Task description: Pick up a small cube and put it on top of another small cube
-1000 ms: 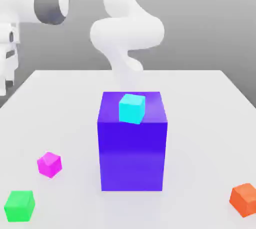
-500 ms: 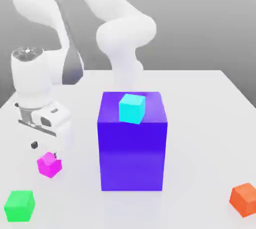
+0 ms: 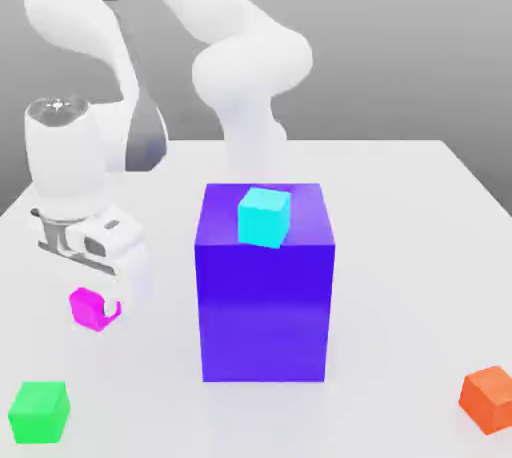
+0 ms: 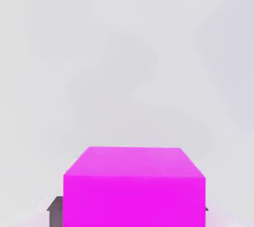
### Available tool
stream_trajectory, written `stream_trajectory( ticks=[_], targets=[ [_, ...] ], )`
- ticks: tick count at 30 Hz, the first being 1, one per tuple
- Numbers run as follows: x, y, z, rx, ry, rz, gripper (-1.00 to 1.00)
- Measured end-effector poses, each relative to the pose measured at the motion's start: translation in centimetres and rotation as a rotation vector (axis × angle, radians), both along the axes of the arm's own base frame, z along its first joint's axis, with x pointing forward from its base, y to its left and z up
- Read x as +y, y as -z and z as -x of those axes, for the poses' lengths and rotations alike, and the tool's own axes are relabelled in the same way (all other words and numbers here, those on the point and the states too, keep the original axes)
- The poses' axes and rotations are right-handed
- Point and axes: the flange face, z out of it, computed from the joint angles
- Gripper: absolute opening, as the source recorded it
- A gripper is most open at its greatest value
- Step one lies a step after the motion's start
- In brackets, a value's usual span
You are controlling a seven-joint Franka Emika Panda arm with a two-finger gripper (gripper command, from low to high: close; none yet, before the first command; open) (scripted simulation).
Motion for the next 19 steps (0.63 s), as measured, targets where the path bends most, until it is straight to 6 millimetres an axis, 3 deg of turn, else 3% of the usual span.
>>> stream_trajectory(
  ticks=[6, 12, 15, 16, 19],
  targets=[
    [-2.0, -1.2, -5.5, 0.026, -0.146, -0.014, -1.00],
    [-2.6, -4.5, -12.5, -0.009, -0.279, 0.005, -1.00],
    [-2.6, -1.0, -13.5, -0.017, -0.293, 0.008, -1.00],
    [-2.5, 0.2, -13.5, -0.017, -0.295, 0.008, 1.00],
    [-2.6, 0.2, -13.5, -0.017, -0.295, 0.008, 1.00]
  ],
)
